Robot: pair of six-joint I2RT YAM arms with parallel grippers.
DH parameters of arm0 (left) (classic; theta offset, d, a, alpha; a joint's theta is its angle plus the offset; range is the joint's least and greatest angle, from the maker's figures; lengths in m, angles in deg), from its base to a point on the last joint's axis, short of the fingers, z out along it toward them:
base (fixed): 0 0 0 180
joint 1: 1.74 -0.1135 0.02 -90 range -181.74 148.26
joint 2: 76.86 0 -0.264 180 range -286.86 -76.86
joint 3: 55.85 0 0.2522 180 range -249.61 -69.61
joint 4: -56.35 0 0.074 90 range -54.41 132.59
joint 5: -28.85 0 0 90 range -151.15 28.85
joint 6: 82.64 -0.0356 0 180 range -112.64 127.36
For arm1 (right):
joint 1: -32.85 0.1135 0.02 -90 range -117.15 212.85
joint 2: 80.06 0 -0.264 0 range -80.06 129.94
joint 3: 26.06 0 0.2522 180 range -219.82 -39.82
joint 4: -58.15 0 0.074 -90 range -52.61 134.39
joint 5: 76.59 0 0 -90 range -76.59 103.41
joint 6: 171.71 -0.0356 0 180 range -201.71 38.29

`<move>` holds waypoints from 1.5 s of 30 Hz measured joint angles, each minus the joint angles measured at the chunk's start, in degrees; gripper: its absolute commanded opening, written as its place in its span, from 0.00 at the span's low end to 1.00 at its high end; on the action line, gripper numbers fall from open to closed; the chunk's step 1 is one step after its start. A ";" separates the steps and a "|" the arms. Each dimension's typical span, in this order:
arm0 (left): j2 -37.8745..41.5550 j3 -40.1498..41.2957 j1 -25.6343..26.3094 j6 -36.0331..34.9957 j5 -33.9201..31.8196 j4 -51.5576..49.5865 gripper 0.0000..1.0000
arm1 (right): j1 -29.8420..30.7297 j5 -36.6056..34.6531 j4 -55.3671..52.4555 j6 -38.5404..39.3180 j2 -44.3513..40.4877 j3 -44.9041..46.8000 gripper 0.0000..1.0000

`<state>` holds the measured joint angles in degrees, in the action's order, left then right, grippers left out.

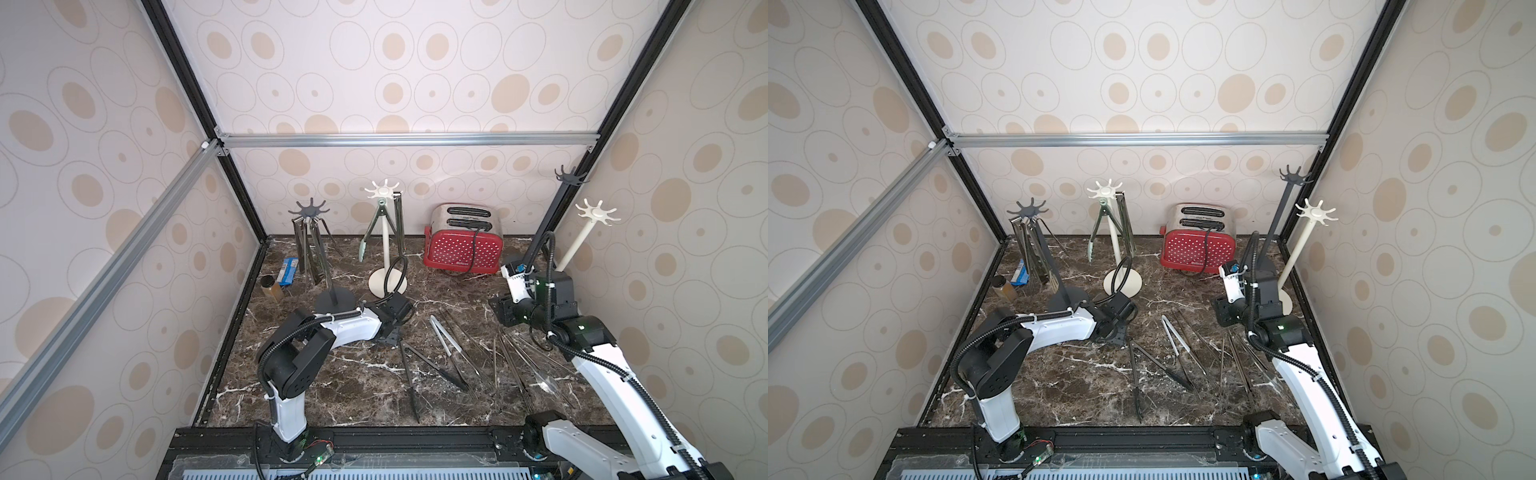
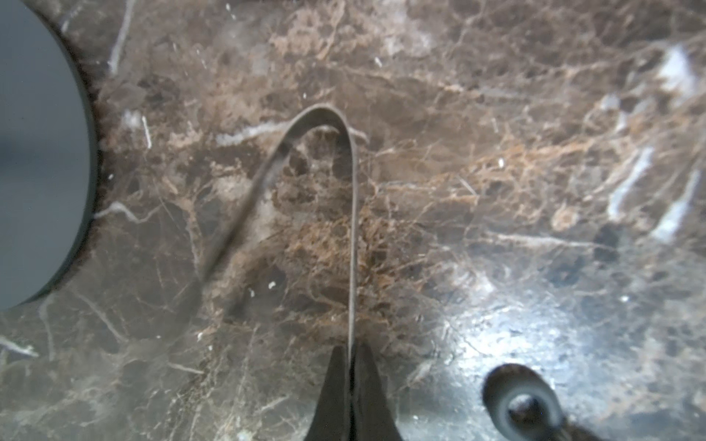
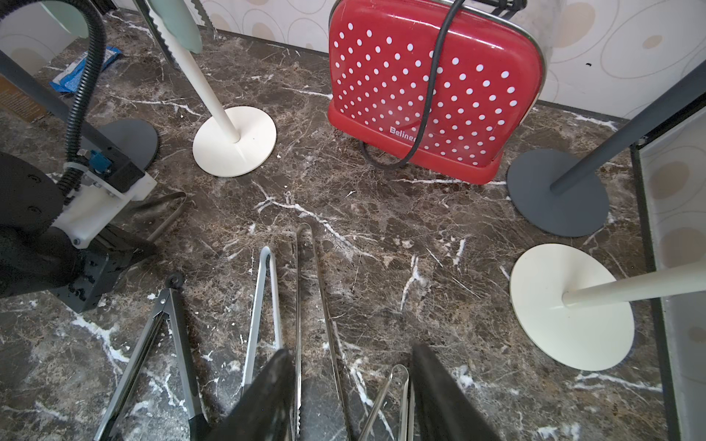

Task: Hang food tongs on kitchen utensil racks
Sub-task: Pick up the food tongs from the center of the board, then hang the food tongs on the rack.

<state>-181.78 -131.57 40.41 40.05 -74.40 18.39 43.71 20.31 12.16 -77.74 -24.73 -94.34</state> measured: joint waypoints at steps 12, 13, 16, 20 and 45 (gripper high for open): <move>13.86 2.51 2.21 -2.67 1.05 -1.75 0.00 | 0.00 0.00 0.00 0.00 0.00 0.00 0.53; 15.74 2.29 2.64 -3.23 1.05 -1.95 0.00 | 0.00 -0.02 -0.02 0.00 0.00 0.00 0.53; 21.49 1.16 3.41 -4.83 0.28 -2.62 0.00 | 0.00 -0.02 0.00 0.00 0.00 0.00 0.53; 28.74 -0.24 3.61 -6.71 -1.99 -3.63 0.00 | 0.00 0.00 0.04 -0.02 0.00 0.00 0.53; 25.05 -26.51 -3.28 -15.19 -2.25 -2.97 0.00 | 0.00 1.14 0.87 -0.02 0.11 0.02 0.53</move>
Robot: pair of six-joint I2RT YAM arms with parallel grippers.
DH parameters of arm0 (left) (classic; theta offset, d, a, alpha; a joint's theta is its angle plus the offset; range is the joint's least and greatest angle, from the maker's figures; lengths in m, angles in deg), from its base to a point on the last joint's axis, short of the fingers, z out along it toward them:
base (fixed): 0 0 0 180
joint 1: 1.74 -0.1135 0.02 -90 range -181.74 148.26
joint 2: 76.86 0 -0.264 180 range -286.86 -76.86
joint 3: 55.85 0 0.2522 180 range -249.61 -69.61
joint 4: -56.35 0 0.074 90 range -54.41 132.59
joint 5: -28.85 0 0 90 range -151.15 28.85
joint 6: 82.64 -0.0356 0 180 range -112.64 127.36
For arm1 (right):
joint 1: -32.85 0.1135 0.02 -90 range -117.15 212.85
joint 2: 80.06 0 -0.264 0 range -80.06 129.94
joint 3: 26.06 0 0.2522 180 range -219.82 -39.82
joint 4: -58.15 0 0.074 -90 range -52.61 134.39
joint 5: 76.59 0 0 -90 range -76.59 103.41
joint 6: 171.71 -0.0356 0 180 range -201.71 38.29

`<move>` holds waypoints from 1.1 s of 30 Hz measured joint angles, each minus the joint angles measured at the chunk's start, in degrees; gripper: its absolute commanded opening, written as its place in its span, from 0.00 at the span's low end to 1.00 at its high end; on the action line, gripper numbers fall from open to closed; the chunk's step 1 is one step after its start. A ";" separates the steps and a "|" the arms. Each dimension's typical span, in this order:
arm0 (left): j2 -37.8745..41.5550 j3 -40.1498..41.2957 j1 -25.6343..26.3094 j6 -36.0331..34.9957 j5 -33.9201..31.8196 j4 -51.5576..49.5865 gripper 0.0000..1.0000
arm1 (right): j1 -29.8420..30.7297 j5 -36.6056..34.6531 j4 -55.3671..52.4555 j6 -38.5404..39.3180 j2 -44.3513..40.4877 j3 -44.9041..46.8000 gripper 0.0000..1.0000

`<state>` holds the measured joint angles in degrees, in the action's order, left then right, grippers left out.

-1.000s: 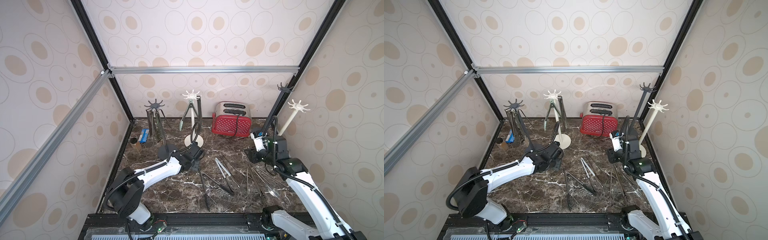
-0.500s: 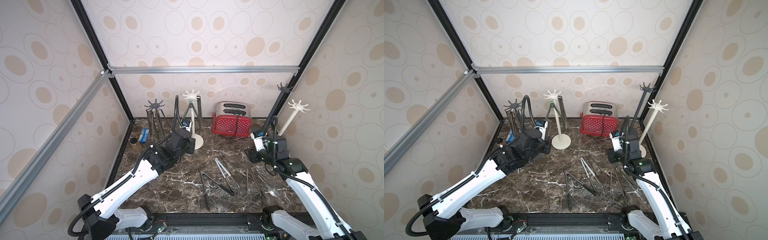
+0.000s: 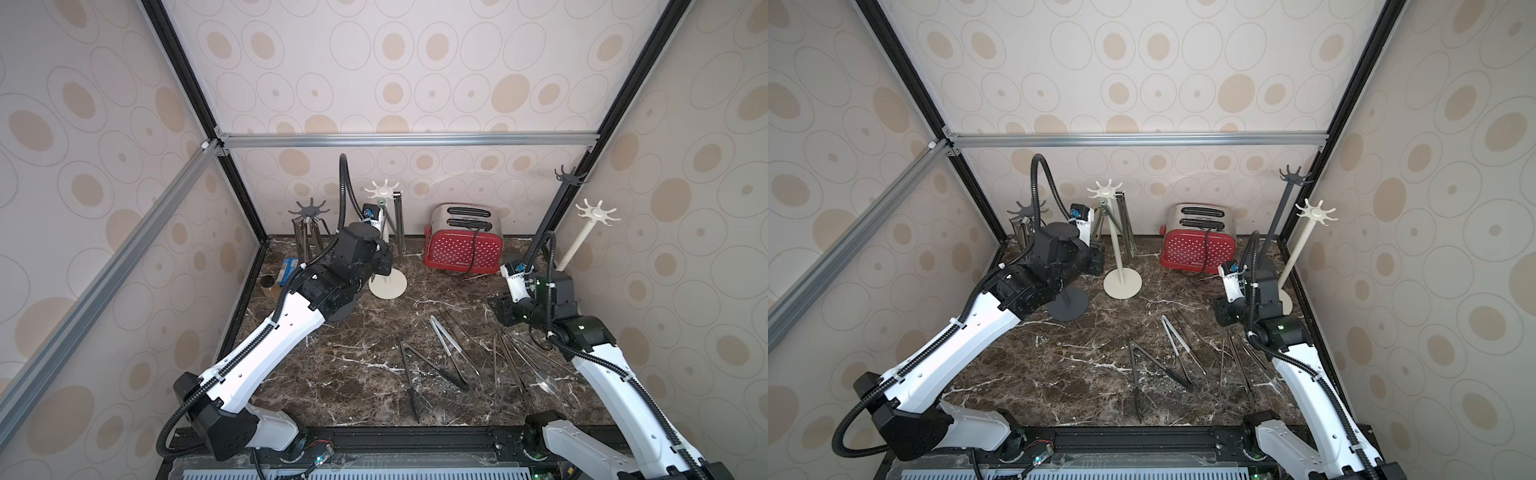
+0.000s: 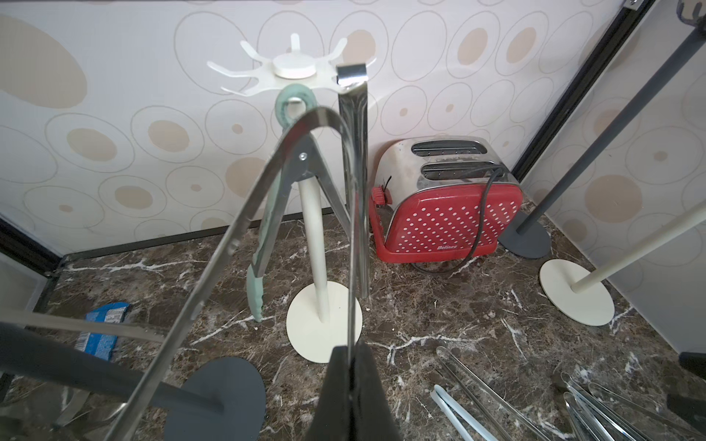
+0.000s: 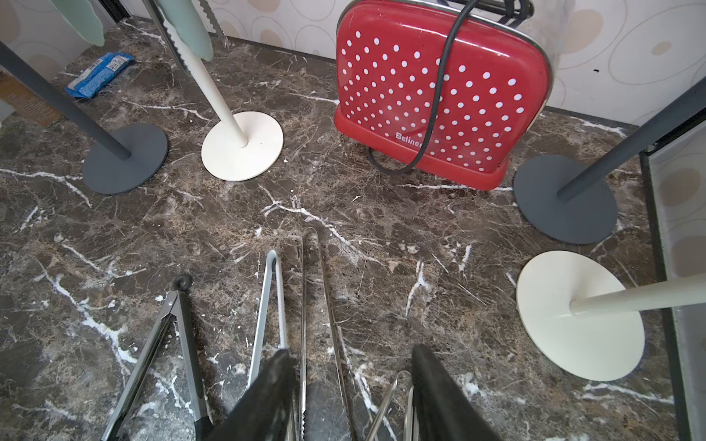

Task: Hang food tongs on kitchen utensil racks
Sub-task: Hang the food tongs on the rack.

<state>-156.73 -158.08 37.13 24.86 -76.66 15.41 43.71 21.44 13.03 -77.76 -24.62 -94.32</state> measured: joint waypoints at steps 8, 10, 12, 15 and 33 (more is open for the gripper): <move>-1.05 0.57 -0.04 -0.44 -1.03 8.17 0.00 | 0.00 0.22 0.50 0.04 0.70 0.00 0.53; -0.70 1.38 -0.07 -0.42 -1.77 10.97 0.00 | -0.02 0.35 0.55 0.09 0.70 0.00 0.53; -0.31 2.54 -0.09 -0.42 -2.64 13.44 0.00 | -0.07 0.46 0.57 0.13 0.74 0.00 0.53; -0.17 3.87 -0.17 -0.33 -3.96 15.74 0.00 | -0.11 0.83 0.57 0.15 0.90 0.00 0.53; -0.04 11.89 -2.56 6.36 -4.70 28.26 0.00 | -1.22 2.82 0.96 0.15 2.25 0.00 0.52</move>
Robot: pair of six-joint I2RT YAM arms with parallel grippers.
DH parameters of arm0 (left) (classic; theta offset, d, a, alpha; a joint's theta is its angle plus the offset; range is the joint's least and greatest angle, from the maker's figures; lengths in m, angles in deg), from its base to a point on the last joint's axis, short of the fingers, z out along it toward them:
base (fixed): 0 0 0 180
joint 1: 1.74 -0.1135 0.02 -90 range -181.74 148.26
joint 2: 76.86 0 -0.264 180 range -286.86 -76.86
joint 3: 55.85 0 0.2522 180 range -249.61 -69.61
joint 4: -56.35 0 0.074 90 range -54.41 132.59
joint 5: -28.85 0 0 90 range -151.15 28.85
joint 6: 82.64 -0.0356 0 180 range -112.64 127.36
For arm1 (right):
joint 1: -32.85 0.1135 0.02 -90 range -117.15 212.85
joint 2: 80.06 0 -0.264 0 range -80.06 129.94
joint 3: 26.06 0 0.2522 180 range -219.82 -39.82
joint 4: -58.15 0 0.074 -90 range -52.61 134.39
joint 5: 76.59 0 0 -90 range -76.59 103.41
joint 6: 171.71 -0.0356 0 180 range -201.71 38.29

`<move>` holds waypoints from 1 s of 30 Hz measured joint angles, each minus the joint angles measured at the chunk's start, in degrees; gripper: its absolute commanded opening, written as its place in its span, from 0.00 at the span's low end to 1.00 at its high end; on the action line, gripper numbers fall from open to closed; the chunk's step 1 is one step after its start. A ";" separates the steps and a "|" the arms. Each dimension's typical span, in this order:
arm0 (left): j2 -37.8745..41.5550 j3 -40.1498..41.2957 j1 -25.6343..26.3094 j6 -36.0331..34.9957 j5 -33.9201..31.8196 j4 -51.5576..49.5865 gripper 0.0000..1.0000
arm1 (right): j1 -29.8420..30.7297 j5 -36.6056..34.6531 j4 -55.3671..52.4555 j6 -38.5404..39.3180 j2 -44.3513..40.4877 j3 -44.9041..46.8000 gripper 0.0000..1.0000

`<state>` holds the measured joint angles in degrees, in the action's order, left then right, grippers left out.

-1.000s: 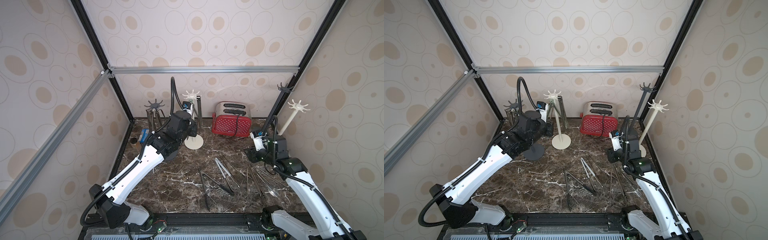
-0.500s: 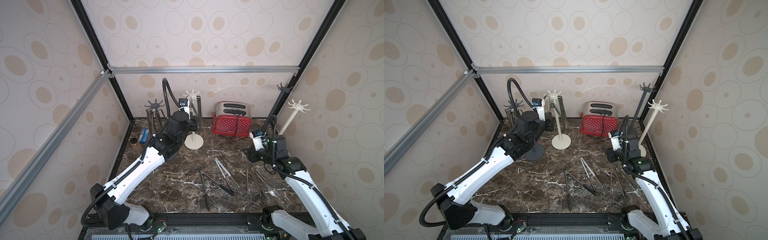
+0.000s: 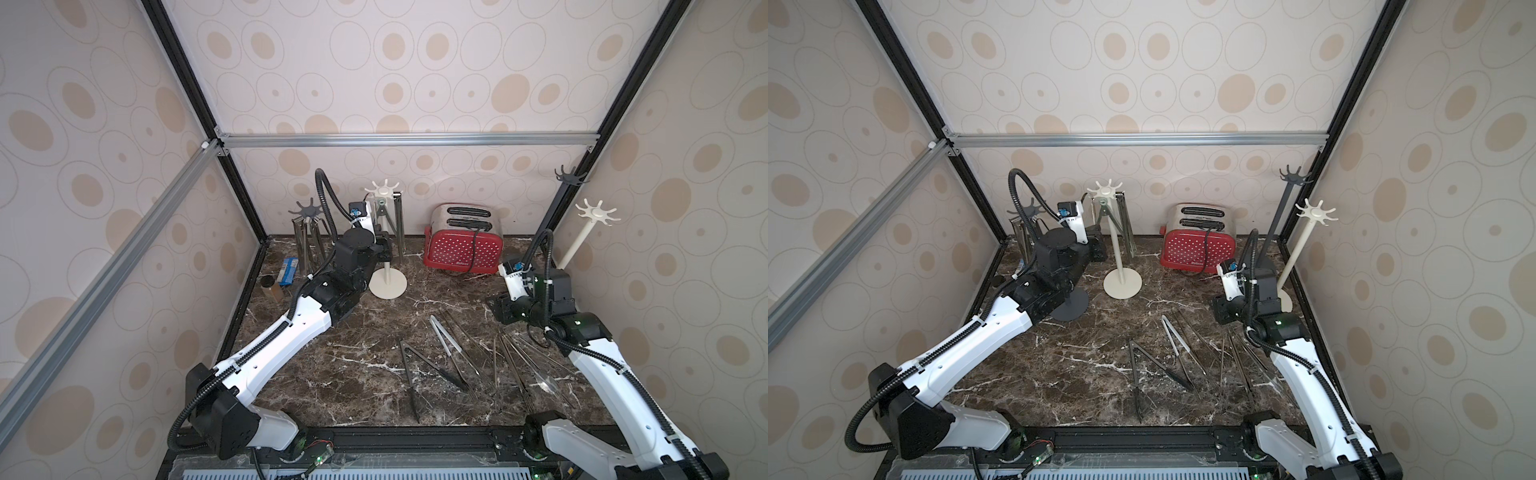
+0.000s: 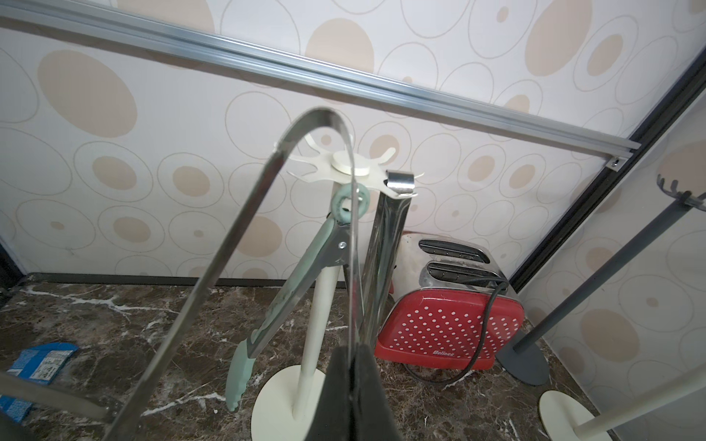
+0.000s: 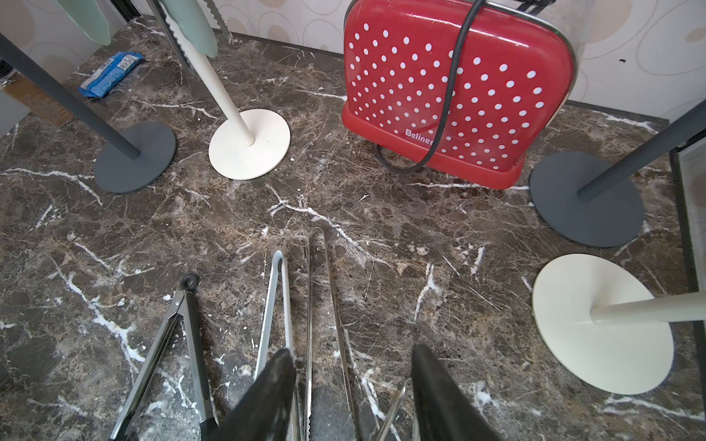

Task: Hang food tongs on kitchen utensil racks
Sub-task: Hang the food tongs on the rack.

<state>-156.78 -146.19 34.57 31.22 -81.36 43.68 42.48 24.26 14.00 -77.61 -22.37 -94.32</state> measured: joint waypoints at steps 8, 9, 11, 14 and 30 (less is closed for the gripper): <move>0.00 0.96 -2.14 3.72 2.49 4.15 0.00 | -0.37 0.81 0.00 0.00 0.26 0.00 0.52; 0.00 1.01 -2.43 4.04 2.89 4.31 0.00 | -0.37 0.96 0.00 0.00 0.26 0.00 0.52; -0.07 1.05 -3.02 4.94 3.54 4.48 0.00 | -0.39 1.07 0.00 0.00 0.26 0.00 0.52; -0.26 1.05 -3.67 5.95 4.61 4.48 0.00 | -0.46 1.18 0.00 0.00 0.26 0.00 0.52; -4.94 0.48 -5.07 8.44 9.94 4.48 0.00 | -0.76 1.38 0.00 0.00 0.83 0.00 0.52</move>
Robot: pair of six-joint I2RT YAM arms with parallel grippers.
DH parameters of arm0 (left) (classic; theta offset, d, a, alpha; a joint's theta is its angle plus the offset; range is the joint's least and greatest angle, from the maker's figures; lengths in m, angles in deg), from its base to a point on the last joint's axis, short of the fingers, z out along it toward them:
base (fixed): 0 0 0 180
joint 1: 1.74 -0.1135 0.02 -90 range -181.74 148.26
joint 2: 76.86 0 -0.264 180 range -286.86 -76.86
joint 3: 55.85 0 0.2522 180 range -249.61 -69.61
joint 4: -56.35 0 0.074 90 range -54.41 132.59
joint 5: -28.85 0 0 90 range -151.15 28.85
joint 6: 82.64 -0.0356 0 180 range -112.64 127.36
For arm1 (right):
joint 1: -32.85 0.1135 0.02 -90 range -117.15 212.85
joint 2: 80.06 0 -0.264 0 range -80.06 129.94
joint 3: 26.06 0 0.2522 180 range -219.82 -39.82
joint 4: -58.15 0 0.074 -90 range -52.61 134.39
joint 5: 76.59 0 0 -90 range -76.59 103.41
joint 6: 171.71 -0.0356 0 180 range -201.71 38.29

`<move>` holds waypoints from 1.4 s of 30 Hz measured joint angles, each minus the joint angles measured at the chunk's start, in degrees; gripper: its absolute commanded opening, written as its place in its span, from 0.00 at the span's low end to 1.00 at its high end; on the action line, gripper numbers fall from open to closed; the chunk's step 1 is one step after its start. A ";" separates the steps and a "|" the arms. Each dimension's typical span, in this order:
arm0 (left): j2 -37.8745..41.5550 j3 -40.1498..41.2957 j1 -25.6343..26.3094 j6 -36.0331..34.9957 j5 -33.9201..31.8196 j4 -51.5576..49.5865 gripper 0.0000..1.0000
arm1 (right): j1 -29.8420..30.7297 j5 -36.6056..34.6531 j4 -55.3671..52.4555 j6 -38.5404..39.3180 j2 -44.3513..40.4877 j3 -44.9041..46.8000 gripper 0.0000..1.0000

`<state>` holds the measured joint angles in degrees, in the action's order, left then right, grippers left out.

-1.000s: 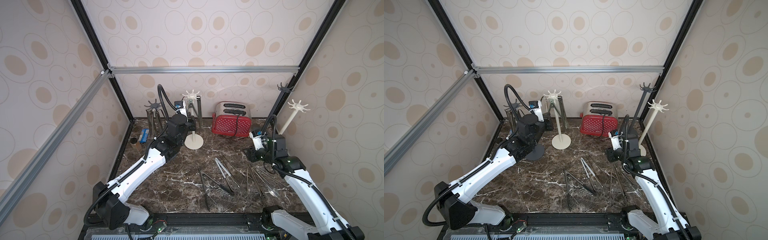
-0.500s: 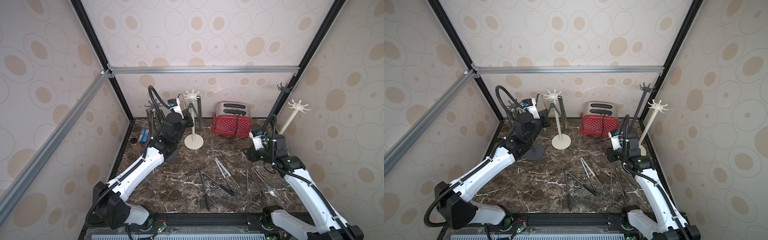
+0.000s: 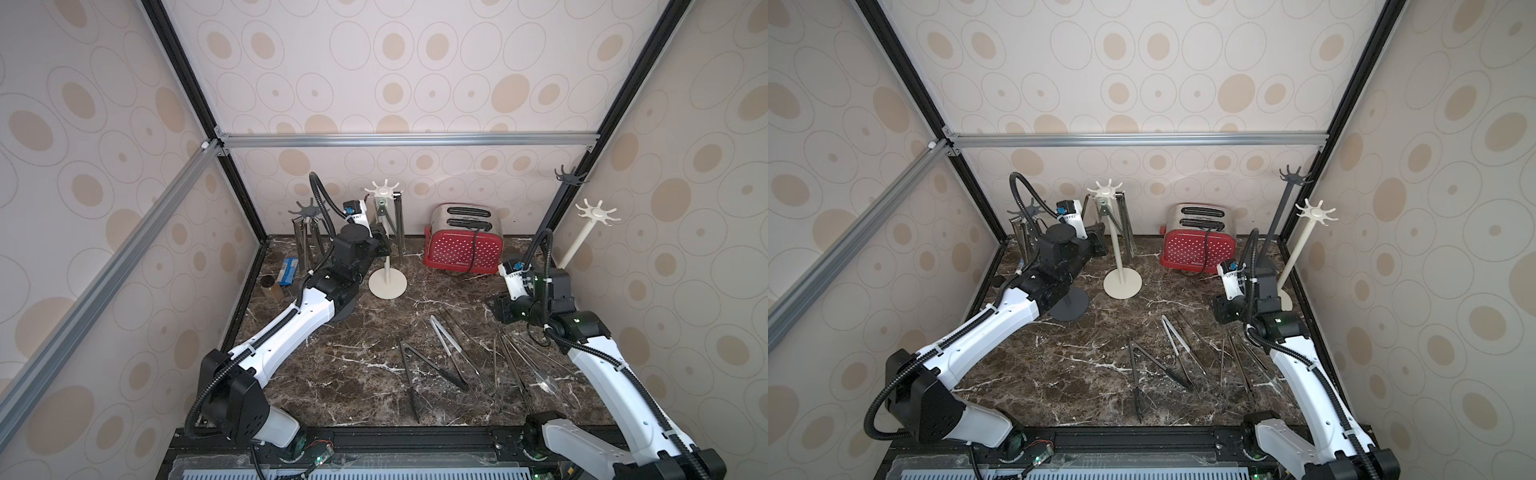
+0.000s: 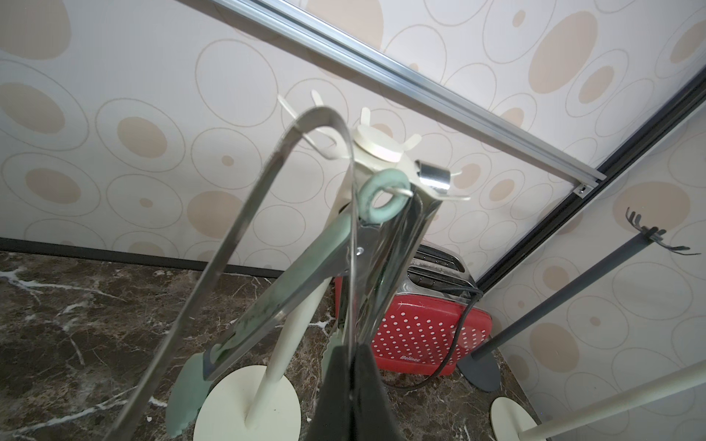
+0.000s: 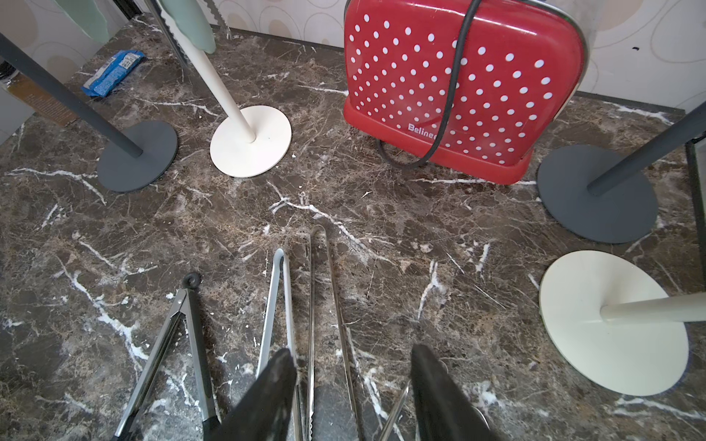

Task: Hang food tongs on kitchen utensil racks
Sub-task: Hang the food tongs on the rack.

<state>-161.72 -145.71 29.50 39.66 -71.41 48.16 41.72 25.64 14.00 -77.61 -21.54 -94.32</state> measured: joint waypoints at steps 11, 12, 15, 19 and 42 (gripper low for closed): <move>-0.37 -0.13 -0.68 0.31 1.31 0.00 0.00 | -0.37 0.02 0.00 -0.02 0.42 0.00 0.52; -0.37 -0.13 -0.70 0.39 1.42 0.02 0.00 | -0.37 0.02 0.00 0.00 0.42 0.00 0.52; -0.42 -0.13 -0.72 0.63 1.81 0.02 0.00 | -0.37 0.02 0.00 -0.02 0.42 0.00 0.52; -0.79 -0.13 -0.74 1.25 2.58 0.37 0.00 | -0.44 0.07 0.00 0.00 0.42 0.00 0.52; -1.16 2.21 -0.98 3.10 4.59 4.83 0.00 | -0.61 1.07 0.00 -0.07 0.42 0.00 0.52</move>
<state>-162.88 -143.50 28.52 42.76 -66.82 52.99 41.11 26.71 14.00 -77.67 -21.12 -94.32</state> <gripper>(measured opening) 0.048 0.524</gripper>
